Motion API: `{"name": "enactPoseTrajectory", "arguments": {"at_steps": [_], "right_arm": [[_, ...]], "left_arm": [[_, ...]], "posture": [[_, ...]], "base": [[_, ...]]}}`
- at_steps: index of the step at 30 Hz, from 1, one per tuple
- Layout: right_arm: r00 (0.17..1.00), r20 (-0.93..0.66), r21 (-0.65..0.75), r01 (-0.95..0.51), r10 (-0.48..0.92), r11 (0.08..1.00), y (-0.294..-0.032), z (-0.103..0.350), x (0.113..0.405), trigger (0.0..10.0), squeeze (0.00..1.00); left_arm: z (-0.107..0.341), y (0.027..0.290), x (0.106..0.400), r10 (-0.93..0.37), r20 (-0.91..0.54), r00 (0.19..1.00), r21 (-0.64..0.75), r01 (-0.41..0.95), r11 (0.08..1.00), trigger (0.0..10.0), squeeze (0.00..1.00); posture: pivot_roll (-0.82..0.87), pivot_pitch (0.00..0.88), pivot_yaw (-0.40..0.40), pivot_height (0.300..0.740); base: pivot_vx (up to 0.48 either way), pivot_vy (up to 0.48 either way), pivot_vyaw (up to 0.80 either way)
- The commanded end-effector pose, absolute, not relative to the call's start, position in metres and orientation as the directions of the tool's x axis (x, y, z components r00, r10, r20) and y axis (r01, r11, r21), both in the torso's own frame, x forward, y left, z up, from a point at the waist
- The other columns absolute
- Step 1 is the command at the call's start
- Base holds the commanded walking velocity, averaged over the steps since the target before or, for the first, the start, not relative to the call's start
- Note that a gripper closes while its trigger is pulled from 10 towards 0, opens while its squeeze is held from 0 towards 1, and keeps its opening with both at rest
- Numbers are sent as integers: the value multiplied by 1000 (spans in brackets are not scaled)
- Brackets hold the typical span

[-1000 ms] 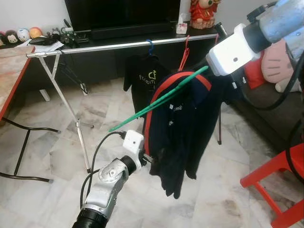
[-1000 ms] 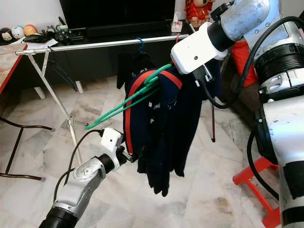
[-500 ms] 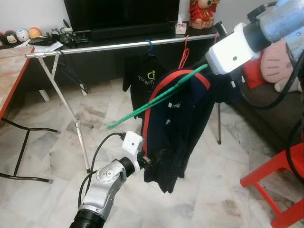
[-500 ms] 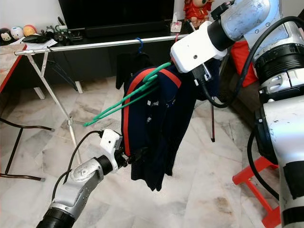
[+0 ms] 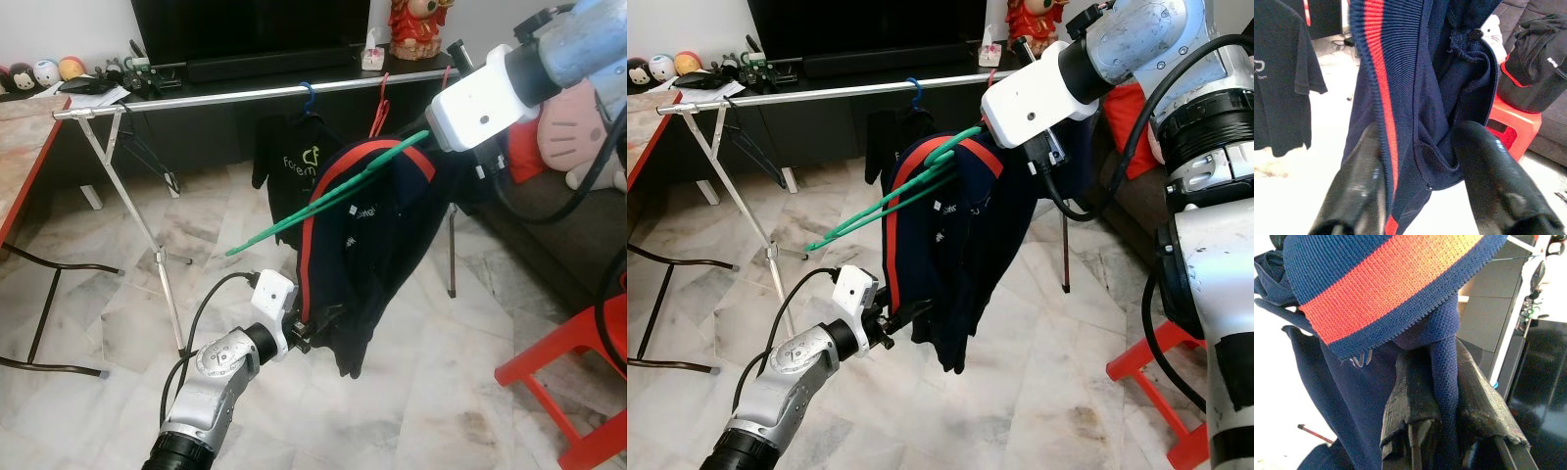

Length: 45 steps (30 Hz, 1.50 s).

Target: Hang hanger

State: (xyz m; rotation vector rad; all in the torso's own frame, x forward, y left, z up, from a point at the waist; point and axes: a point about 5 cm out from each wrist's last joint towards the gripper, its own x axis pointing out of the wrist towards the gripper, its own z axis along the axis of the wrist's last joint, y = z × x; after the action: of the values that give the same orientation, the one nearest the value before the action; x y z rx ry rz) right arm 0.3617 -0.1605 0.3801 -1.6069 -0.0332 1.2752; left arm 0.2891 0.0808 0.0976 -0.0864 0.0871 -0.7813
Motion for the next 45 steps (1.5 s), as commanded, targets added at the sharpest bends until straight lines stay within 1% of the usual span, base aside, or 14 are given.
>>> {"name": "enactPoseTrajectory", "arguments": {"at_steps": [1, 12, 17, 36, 39, 41, 42, 43, 44, 45], "right_arm": [[471, -668, -741, -489, 576, -460, -160, 395, 358, 10000, 0], [484, -664, -746, -487, 570, -454, -160, 394, 359, 10000, 0], [489, -663, -746, -492, 567, -448, -161, 392, 361, 10000, 0], [490, -671, -738, -510, 556, -441, -163, 384, 363, 10000, 0], [477, -696, -711, -562, 537, -422, -175, 368, 366, 10000, 0], [441, -734, -665, -621, 516, -415, -186, 354, 366, 10000, 0], [441, -734, -665, -621, 516, -415, -186, 354, 366, 10000, 0], [422, -749, -641, -656, 511, -398, -193, 343, 366, 10000, 0], [417, -751, -636, -666, 512, -390, -195, 338, 366, 10000, 0], [417, -751, -636, -666, 512, -390, -195, 338, 366, 10000, 0]], "left_arm": [[98, 81, 288, -715, -48, 697, -124, 707, 697, 0, 0], [98, 77, 287, -725, -49, 687, -128, 716, 687, 0, 0], [99, 79, 288, -710, -51, 702, -120, 702, 702, 0, 0], [101, 84, 288, -693, -64, 718, -107, 686, 720, 0, 0], [92, 103, 288, -609, -162, 776, -52, 610, 791, 0, 0], [87, 114, 289, -526, -218, 822, -7, 538, 843, 0, 0], [87, 114, 289, -526, -218, 822, -7, 538, 843, 0, 0], [85, 124, 291, -449, -254, 856, 20, 469, 883, 0, 0], [85, 128, 291, -421, -263, 868, 31, 444, 896, 0, 0], [85, 128, 291, -421, -263, 868, 31, 444, 896, 0, 0]], "posture": [[-249, 0, 30, 740], [-248, 0, 29, 740], [-247, 0, 29, 740], [-239, 0, 34, 740], [-229, 0, 30, 740], [-223, 0, 30, 740], [-223, 0, 30, 740], [-223, 0, 30, 740], [-223, 0, 30, 740], [-223, 0, 30, 740]], "base": [[0, 0, 0], [0, 0, 0], [0, 0, 0], [0, 0, 0], [0, 0, 0], [0, 0, 0], [0, 0, 0], [0, 0, 0], [0, 0, 0], [0, 0, 0]]}}
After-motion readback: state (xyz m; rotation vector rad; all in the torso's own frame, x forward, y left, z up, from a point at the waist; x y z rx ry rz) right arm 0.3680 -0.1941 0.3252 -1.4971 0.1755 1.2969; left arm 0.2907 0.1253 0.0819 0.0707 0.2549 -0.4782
